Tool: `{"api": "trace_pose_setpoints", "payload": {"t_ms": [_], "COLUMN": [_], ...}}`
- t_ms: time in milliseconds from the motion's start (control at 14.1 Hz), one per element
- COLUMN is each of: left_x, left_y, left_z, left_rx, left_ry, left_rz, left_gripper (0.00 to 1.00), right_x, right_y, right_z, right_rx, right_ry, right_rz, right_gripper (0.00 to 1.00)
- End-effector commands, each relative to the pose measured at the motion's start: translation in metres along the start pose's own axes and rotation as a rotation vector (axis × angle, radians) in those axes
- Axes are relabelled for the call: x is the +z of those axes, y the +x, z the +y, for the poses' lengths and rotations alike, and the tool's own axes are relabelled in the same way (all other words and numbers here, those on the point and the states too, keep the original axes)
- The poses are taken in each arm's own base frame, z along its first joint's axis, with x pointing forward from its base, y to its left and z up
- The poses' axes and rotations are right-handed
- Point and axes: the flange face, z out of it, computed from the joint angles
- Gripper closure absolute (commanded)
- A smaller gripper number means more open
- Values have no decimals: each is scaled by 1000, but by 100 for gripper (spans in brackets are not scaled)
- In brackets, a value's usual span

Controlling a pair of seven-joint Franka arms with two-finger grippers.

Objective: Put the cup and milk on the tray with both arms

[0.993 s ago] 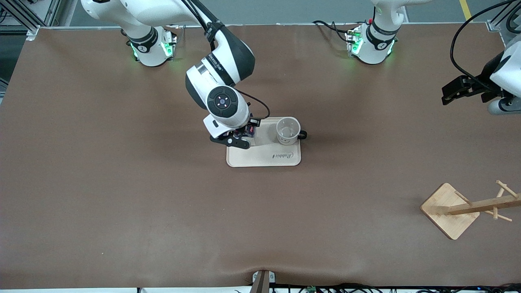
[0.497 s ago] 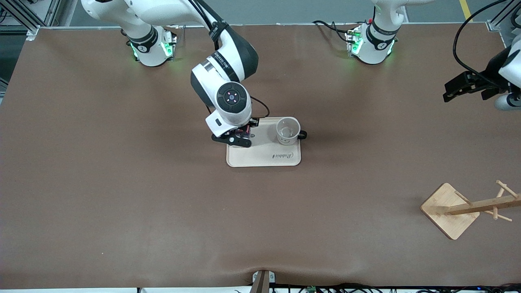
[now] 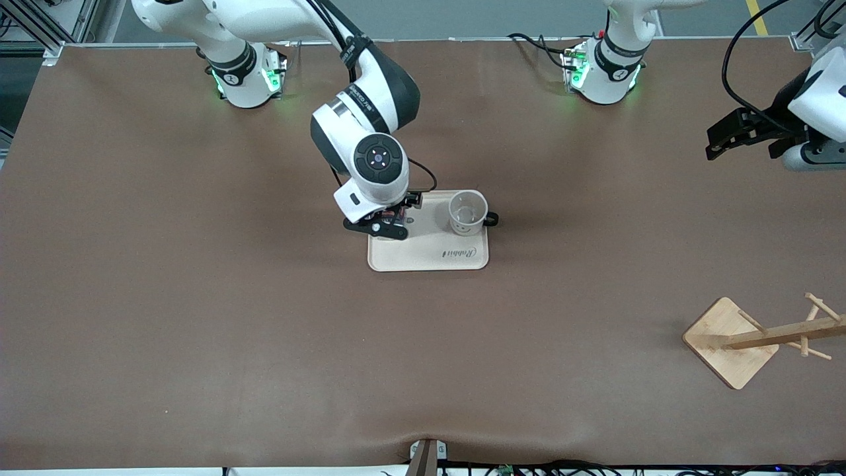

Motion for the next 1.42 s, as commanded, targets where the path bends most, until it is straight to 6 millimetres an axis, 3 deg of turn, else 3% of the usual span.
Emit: {"api": "trace_pose_setpoints", "payload": {"t_ms": [0, 213, 355, 497, 639, 851, 993, 1135, 1277, 1348], "left_x": [-4, -4, -3, -2, -3, -2, -3, -3, -5, -5], "left_y": [-9, -9, -8, -7, -6, -5, -4, -4, -5, -5], "left_z": [2, 2, 2, 4, 1, -3, -2, 1, 1, -3], "left_rx": [0, -3, -2, 0, -6, -14, -12, -6, -3, -7], "left_ry": [-3, -3, -11, -13, -15, -16, -18, -18, -6, -6], "left_rz": [9, 7, 3, 3, 5, 3, 7, 9, 10, 10], "left_gripper": [0, 0, 0, 0, 0, 0, 0, 0, 0, 0], "right_x": [-16, -53, -94, -137, -153, -187, -219, -242, -243, -243], "right_y": [2, 8, 21, 41, 90, 106, 92, 74, 72, 77], "right_z": [4, 14, 34, 77, 138, 209, 237, 246, 240, 248], "right_rx": [16, 25, 57, 123, 228, 318, 345, 349, 336, 349], "right_ry": [19, 41, 72, 88, 154, 171, 174, 149, 98, 79], "right_rz": [13, 40, 68, 65, 25, -25, -7, 66, 113, 127], "right_gripper": [0, 0, 0, 0, 0, 0, 0, 0, 0, 0]}}
